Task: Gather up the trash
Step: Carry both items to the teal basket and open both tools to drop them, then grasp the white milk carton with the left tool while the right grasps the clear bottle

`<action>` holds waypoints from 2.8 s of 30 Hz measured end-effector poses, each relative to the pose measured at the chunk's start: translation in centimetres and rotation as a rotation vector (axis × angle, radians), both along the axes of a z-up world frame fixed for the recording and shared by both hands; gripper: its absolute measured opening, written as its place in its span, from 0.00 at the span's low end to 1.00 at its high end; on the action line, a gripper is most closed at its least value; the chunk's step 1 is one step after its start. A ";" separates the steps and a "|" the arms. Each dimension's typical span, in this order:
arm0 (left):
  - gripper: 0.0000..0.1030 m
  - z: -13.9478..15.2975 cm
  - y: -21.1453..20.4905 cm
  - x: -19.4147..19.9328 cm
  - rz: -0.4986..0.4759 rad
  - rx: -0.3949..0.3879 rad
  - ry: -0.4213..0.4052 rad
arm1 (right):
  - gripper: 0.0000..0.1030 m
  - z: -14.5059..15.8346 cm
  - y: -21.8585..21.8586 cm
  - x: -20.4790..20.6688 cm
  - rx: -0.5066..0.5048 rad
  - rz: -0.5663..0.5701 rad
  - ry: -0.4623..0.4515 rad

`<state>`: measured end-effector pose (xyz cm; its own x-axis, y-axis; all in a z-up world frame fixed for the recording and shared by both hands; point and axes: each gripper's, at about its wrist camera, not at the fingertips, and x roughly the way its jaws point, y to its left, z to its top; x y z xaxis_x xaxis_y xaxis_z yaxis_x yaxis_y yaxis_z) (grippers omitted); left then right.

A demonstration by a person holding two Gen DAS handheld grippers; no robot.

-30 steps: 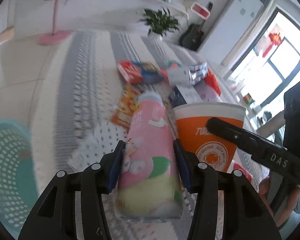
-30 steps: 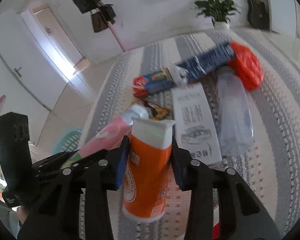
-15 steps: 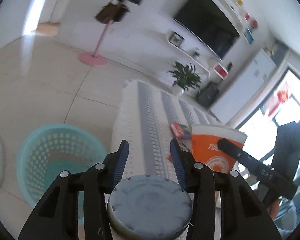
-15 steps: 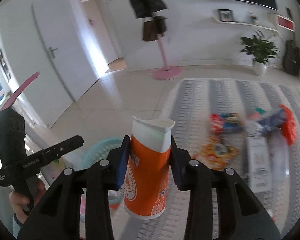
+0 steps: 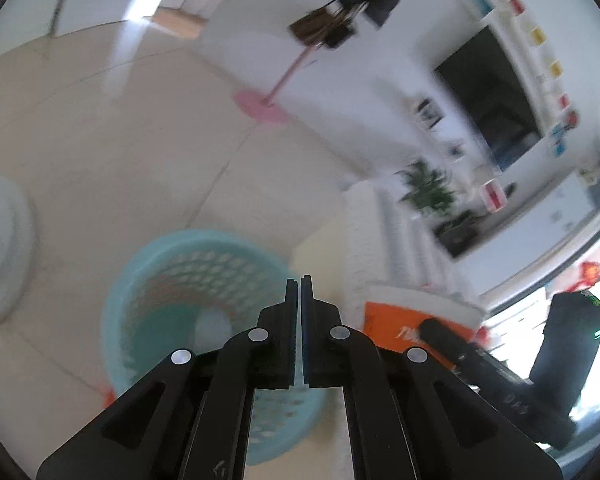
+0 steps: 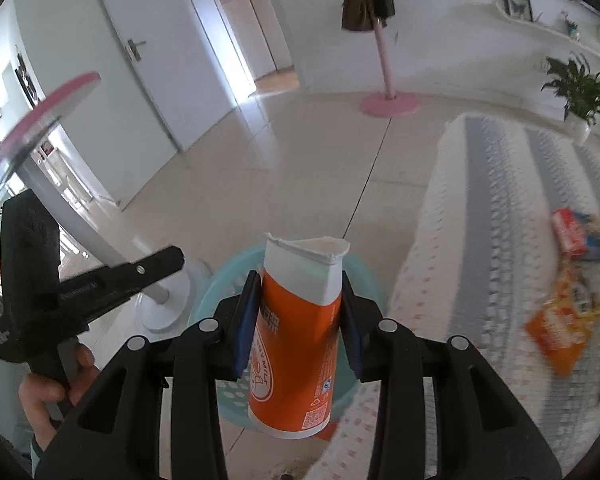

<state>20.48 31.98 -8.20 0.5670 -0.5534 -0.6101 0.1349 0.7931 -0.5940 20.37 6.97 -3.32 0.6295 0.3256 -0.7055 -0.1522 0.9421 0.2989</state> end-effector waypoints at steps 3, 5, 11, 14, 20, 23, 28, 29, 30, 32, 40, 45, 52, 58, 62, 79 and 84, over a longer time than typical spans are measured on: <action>0.02 -0.7 0.2 0.2 0.009 0.038 0.023 | 0.35 -2.2 1.5 1.2 -0.011 0.003 0.033; 0.03 -0.5 0.0 0.1 0.021 0.123 0.013 | 0.35 -3.6 1.8 1.8 -0.013 0.001 0.061; 0.36 1.1 0.3 -0.4 0.079 0.176 -0.043 | 0.44 -5.9 2.7 2.3 -0.035 -0.003 0.113; 0.50 2.7 0.1 -1.6 0.101 0.213 -0.100 | 0.56 -5.8 2.0 1.9 -0.006 -0.007 0.109; 0.61 5.0 -2.1 -3.1 0.087 0.247 -0.187 | 0.56 -3.5 -2.0 -1.1 0.036 -0.060 0.059; 0.72 6.0 -3.6 -3.7 0.060 0.245 -0.222 | 0.56 -1.7 -4.8 -3.1 0.040 -0.098 0.014; 0.80 9.0 -8.4 -5.9 0.014 0.271 -0.341 | 0.56 2.4 -10.0 -7.5 0.015 -0.169 -0.074; 0.81 9.6 -9.5 -6.3 0.000 0.273 -0.354 | 0.56 3.3 -11.0 -8.5 -0.003 -0.182 -0.095; 0.81 10.2 -10.6 -6.7 -0.017 0.275 -0.366 | 0.56 4.1 -11.9 -9.5 -0.025 -0.194 -0.118; 0.81 11.3 -13.1 -8.2 -0.050 0.280 -0.390 | 0.56 6.3 -14.4 -12.0 -0.089 -0.233 -0.172; 0.84 12.4 -23.3 -13.9 -0.188 0.274 -0.405 | 0.56 9.5 -25.5 -18.3 -0.284 -0.411 -0.244; 0.84 8.1 -31.8 -14.9 -0.321 0.277 -0.327 | 0.56 7.3 -32.9 -18.3 -0.303 -0.510 -0.190; 0.82 1.0 -41.0 -13.2 -0.453 0.356 -0.207 | 0.55 1.2 -38.2 -14.6 -0.151 -0.524 -0.018; 0.84 -2.4 -45.4 -12.8 -0.551 0.498 -0.154 | 0.55 -2.1 -38.8 -10.4 -0.129 -0.486 0.084; 0.70 -3.6 -45.7 -11.9 -0.559 0.491 -0.115 | 0.55 -3.6 -38.6 -8.5 -0.139 -0.462 0.144; 0.71 -3.0 -44.8 -6.2 -0.589 0.399 0.026 | 0.44 -5.1 -39.8 -9.4 -0.100 -0.459 0.218; 0.61 -4.0 -46.9 -5.5 -0.581 0.491 0.058 | 0.44 -5.0 -39.6 -8.7 -0.121 -0.447 0.217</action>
<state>15.02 -14.93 -12.16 0.2271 -0.4107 -0.8831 0.5911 0.7787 -0.2101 11.64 -32.59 -8.28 0.5235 -0.0338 -0.8513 0.3269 0.9307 0.1641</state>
